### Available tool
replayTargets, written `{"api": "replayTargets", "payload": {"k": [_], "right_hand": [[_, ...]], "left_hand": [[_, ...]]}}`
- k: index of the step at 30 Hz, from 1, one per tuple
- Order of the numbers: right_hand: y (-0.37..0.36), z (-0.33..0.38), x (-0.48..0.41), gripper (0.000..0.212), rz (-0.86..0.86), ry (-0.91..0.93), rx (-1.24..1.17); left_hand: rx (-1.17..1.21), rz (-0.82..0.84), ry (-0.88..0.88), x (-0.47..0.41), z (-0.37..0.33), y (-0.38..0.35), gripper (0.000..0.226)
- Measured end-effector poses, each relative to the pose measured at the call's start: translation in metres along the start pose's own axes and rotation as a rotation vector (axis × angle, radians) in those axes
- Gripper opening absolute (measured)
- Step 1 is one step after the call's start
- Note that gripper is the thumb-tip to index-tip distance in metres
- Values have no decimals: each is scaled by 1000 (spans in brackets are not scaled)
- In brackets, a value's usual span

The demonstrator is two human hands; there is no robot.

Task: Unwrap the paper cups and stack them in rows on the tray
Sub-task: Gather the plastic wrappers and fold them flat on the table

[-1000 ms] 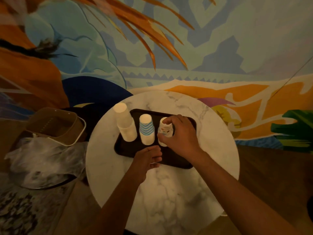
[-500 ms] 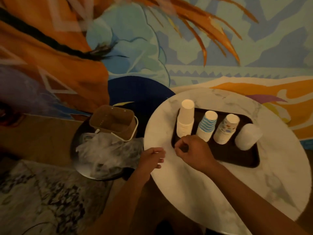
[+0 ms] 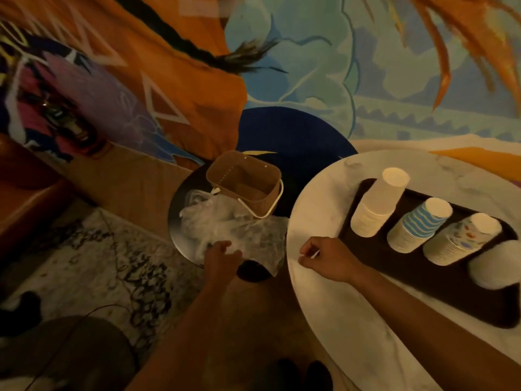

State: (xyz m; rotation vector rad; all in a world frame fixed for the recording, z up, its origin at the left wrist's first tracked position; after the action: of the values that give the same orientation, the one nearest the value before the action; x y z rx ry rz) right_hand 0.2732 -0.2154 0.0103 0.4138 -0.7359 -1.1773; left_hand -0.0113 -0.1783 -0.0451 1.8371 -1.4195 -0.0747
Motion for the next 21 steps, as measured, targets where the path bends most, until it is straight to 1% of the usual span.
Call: {"api": "replayTargets", "payload": {"k": [4, 6, 8, 9, 10, 11, 12, 13, 15, 16, 17, 19, 21], "right_hand": [[-17, 2, -4, 21, 58, -28, 10], [-21, 3, -4, 22, 85, -35, 17], [-22, 4, -5, 24, 87, -63, 19], [-21, 4, -6, 25, 74, -82, 21], [-21, 5, -8, 25, 56, -104, 26], [-21, 6, -9, 25, 41, -126, 30], [-22, 7, -10, 24, 30, -149, 27], [-24, 9, -11, 23, 21, -171, 18], [-30, 16, -13, 20, 3, -202, 4], [-35, 20, -14, 19, -4, -216, -2], [-40, 24, -16, 19, -9, -227, -7], [-50, 33, -19, 20, -20, -246, -18], [-60, 43, -23, 22, -37, -267, -33]], "left_hand": [[-35, -83, -21, -27, 13, 15, 65], [-66, -58, -28, -37, 10, 22, 81], [-145, -24, -89, -50, 7, 25, 95], [-216, -7, -125, -58, 6, 25, 98], [-296, 2, -158, -66, 8, 23, 96], [-357, 14, -171, -75, 10, 24, 90], [-379, 30, -175, -82, 10, 24, 78], [-377, 36, -184, -87, 9, 26, 61], [-375, 10, -266, -97, 6, 30, 28], [-383, 0, -301, -102, 4, 32, 23], [-380, -10, -312, -107, 3, 35, 26], [-330, -15, -268, -117, -2, 44, 37], [-250, -10, -277, -119, -14, 56, 38]]}}
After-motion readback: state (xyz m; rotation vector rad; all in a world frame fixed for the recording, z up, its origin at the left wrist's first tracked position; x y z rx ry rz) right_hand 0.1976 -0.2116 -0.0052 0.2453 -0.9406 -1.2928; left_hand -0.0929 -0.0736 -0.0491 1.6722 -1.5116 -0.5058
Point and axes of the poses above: each hand's wrist, its own x-axis away from the middle knuckle, its own y-axis out of the back of the hand, z = x × y, the point moved 1 cm from there along -x, towards the middle knuckle, and after that the axes turned 5 degrees about y, right-handed, at the moved point
